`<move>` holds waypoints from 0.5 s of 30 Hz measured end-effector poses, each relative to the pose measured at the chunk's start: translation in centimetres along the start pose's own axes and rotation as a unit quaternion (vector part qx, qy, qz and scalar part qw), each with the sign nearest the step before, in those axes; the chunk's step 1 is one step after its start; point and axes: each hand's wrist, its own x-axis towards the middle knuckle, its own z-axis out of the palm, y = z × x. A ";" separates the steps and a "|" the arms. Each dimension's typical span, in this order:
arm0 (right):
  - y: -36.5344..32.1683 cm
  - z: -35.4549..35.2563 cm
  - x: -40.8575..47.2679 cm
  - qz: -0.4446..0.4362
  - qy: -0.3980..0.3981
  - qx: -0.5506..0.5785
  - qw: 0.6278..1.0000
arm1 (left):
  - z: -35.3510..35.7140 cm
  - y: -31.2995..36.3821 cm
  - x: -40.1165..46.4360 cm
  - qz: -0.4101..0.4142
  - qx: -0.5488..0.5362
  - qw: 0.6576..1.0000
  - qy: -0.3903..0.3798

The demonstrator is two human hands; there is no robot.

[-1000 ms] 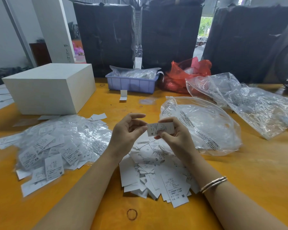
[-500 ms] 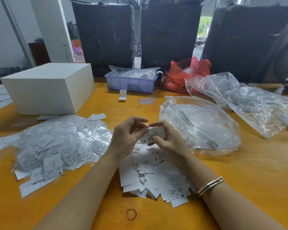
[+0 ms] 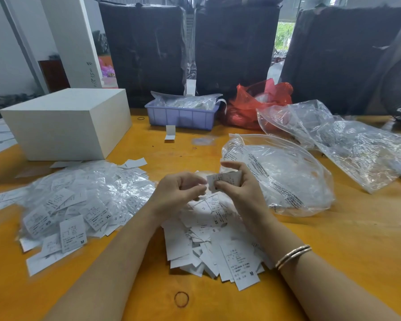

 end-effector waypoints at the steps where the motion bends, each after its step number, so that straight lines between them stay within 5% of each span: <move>1: -0.1 0.0 0.0 -0.003 -0.007 -0.006 1.000 | 0.1 -0.1 0.0 0.000 0.002 1.000 -0.004; 15: -0.4 1.0 -0.3 0.022 0.037 0.120 0.992 | 0.8 0.0 0.2 -0.038 -0.067 0.997 0.031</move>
